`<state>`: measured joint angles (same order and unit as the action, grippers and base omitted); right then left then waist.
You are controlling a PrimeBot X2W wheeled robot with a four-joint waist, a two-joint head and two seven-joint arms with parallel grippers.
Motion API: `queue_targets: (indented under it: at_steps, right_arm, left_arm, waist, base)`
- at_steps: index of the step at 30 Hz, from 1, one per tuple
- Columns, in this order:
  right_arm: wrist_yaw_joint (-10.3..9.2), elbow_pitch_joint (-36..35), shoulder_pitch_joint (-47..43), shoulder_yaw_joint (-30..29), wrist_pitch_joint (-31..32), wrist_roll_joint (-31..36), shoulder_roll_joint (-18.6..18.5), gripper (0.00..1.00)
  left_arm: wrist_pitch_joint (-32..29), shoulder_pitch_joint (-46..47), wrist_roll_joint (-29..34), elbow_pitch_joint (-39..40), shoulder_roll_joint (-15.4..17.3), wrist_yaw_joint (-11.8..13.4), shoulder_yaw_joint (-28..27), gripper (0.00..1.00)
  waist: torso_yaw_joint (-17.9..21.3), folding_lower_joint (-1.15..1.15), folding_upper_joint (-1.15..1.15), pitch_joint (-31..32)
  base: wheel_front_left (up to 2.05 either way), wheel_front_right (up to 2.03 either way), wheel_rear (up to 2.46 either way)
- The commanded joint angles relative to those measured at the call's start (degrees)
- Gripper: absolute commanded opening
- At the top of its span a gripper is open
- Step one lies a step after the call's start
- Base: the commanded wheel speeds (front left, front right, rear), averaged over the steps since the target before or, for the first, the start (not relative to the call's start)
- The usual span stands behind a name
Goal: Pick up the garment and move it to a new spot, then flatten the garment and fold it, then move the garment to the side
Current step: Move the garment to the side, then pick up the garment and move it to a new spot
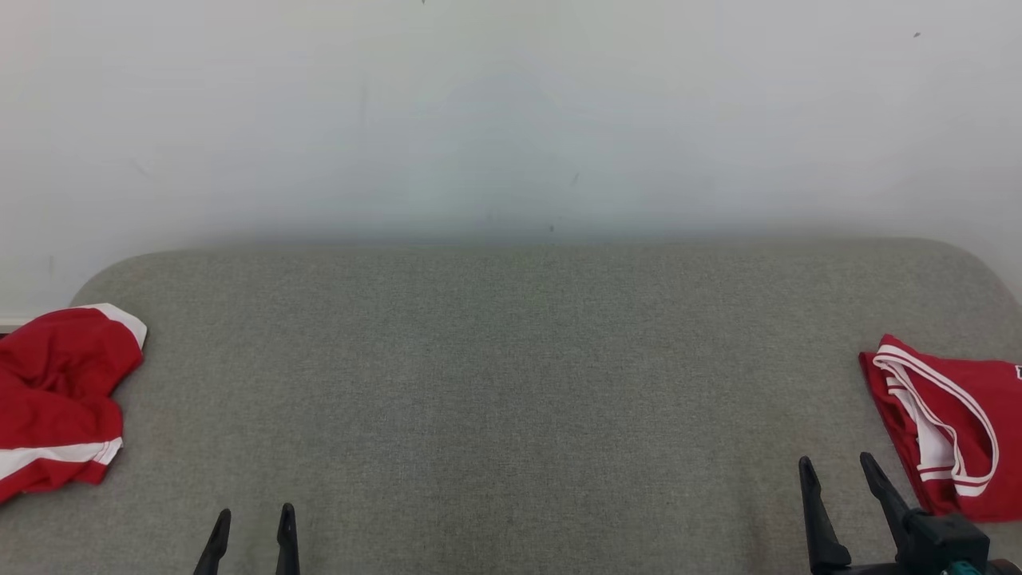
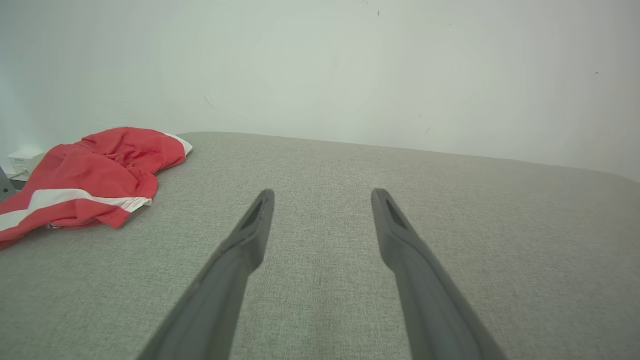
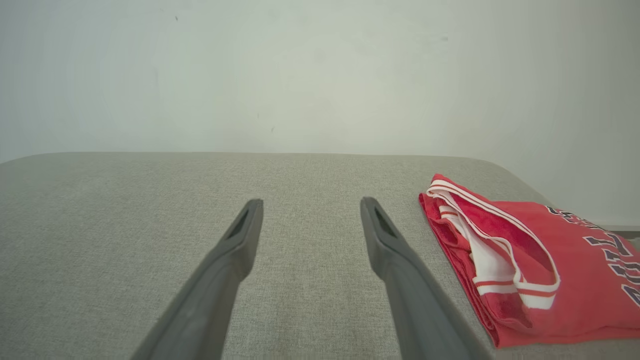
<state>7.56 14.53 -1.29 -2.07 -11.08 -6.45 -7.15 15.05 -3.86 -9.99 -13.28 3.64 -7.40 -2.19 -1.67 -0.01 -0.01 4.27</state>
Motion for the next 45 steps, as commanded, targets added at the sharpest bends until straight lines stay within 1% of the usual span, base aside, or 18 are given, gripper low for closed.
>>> queue_targets:
  at_steps: [1, 10, 33, 38, 45]
  right_arm:
    - [-0.16, -0.40, -0.73, -0.06, 0.09, 0.24, 0.20, 1.00]
    - [-0.16, -1.60, -2.44, -0.44, 1.33, 0.43, 1.12, 1.00]
    - [-0.16, -1.85, -2.37, 0.03, 1.54, -0.01, 1.62, 1.00]
    - [-0.16, -1.94, -2.63, -0.24, 1.51, 0.01, 1.80, 1.00]
    - [-0.16, -1.63, -2.99, 0.24, 1.27, -0.11, 1.75, 1.00]
  left_arm:
    - [0.17, 0.47, -0.33, -0.29, 0.19, -0.09, 0.26, 1.00]
    - [0.17, 0.01, -0.63, -0.57, -0.03, -0.10, 1.01, 1.00]
    - [0.17, -0.38, -0.99, -0.01, -0.46, -0.11, 1.00, 1.00]
    - [0.17, -0.08, -0.93, -0.12, -0.48, -0.11, 1.03, 1.00]
    - [0.17, 0.15, -0.98, -0.18, -0.52, -0.11, 0.57, 1.00]
  waist:
    - [0.15, 0.01, 0.01, 0.01]
    - [1.21, 0.01, 0.01, -0.18]
    - [1.31, 0.01, 0.01, -1.24]
    - [0.52, 0.01, 0.01, -1.20]
    - [-3.06, 0.01, 0.01, -0.96]
  base:
    - [0.00, 0.00, 0.00]
    - [0.00, 0.00, 0.00]
    - [0.00, 0.00, 0.00]
    - [0.00, 0.00, 0.00]
    - [0.00, 0.00, 0.00]
